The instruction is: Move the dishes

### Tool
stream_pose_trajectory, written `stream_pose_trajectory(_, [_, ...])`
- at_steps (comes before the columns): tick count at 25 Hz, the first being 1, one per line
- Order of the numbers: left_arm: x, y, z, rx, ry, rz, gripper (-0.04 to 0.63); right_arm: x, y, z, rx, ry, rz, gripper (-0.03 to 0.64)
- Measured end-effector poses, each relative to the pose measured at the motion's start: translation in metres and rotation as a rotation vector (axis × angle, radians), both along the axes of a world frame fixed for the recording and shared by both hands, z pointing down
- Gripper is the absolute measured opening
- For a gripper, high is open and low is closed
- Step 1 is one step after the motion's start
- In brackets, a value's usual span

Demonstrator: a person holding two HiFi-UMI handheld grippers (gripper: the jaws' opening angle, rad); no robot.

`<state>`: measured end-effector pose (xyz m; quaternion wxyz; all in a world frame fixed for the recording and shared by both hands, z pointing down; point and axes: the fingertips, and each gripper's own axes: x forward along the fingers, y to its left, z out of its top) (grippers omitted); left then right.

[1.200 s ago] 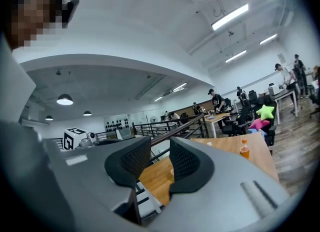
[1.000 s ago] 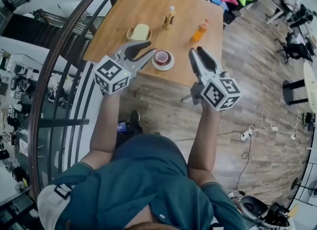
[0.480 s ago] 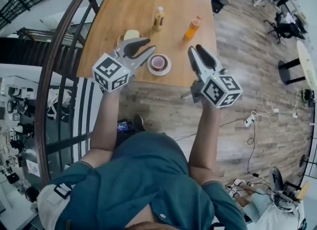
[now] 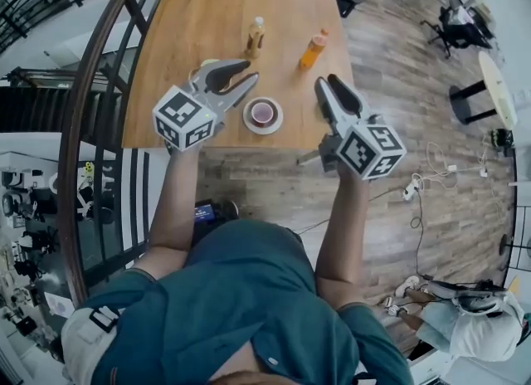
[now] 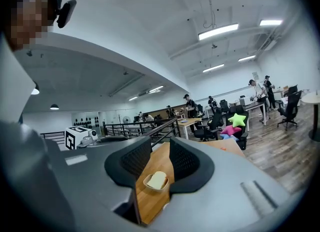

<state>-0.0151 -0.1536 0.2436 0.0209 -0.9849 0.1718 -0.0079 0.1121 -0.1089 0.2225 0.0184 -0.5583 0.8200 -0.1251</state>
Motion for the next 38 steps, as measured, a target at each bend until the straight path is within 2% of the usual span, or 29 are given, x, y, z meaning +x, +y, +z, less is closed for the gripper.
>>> stream_pose_trajectory(5, [-0.004, -0.011, 0.002, -0.010, 0.030, 0.009, 0.097, -0.007, -0.006, 0.000, -0.016, 0.027, 0.007, 0.100])
stream_pose_trajectory(11, [-0.002, -0.018, 0.007, -0.023, 0.026, -0.019, 0.097, -0.004, -0.017, 0.004, -0.028, 0.024, -0.027, 0.100])
stream_pose_trajectory(22, [0.000, -0.043, -0.003, 0.007, -0.001, -0.192, 0.103, -0.002, -0.078, -0.007, 0.008, 0.013, -0.228, 0.100])
stream_pose_trajectory(30, [0.004, -0.050, 0.024, -0.042, -0.021, -0.266, 0.114, -0.007, -0.104, 0.012, -0.030, 0.016, -0.339, 0.100])
stream_pose_trajectory(38, [0.007, -0.046, 0.046, -0.079, -0.038, -0.316, 0.120, -0.010, -0.110, 0.031, -0.065, 0.015, -0.405, 0.100])
